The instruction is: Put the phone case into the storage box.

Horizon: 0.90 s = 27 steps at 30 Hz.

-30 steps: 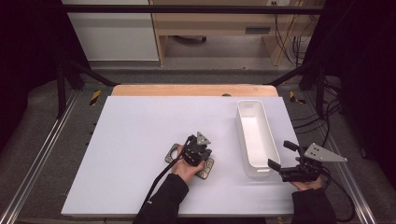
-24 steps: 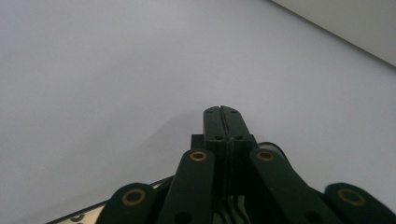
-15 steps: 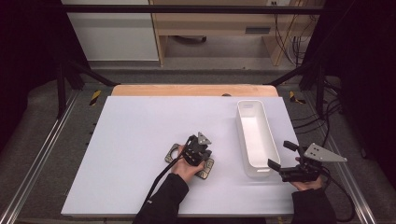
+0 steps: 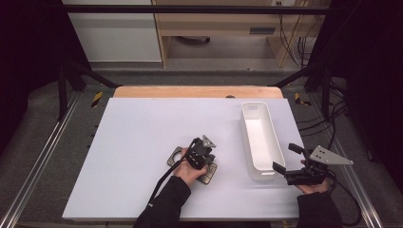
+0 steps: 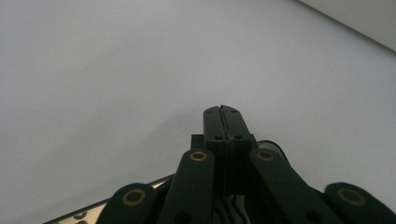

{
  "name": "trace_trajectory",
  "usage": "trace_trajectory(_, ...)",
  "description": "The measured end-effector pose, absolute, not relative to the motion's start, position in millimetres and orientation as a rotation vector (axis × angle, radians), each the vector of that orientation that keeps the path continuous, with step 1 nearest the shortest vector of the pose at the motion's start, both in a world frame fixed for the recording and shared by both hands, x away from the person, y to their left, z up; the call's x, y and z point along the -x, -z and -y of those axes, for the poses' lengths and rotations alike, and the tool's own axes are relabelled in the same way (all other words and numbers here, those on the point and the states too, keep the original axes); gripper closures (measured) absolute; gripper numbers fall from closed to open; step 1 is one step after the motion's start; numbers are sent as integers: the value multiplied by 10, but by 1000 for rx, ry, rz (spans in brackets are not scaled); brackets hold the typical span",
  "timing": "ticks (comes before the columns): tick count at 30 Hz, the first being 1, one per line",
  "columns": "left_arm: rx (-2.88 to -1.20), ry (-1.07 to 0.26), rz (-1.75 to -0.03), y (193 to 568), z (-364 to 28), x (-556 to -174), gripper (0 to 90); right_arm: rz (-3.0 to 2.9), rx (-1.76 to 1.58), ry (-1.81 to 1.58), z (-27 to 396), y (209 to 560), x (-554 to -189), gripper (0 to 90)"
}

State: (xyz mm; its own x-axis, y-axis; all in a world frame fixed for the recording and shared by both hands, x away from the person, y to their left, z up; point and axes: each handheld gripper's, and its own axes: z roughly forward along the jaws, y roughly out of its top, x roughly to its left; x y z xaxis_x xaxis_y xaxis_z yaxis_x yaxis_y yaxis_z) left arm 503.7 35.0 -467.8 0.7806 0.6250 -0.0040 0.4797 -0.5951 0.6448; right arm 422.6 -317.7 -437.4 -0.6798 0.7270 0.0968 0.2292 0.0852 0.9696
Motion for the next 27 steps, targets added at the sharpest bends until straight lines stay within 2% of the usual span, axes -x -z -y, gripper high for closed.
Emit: trace_trajectory(27,-2420,-241,-723,4625,-522,-4737,894,-1963,-940,-1620,3172,4375,-4224,2)
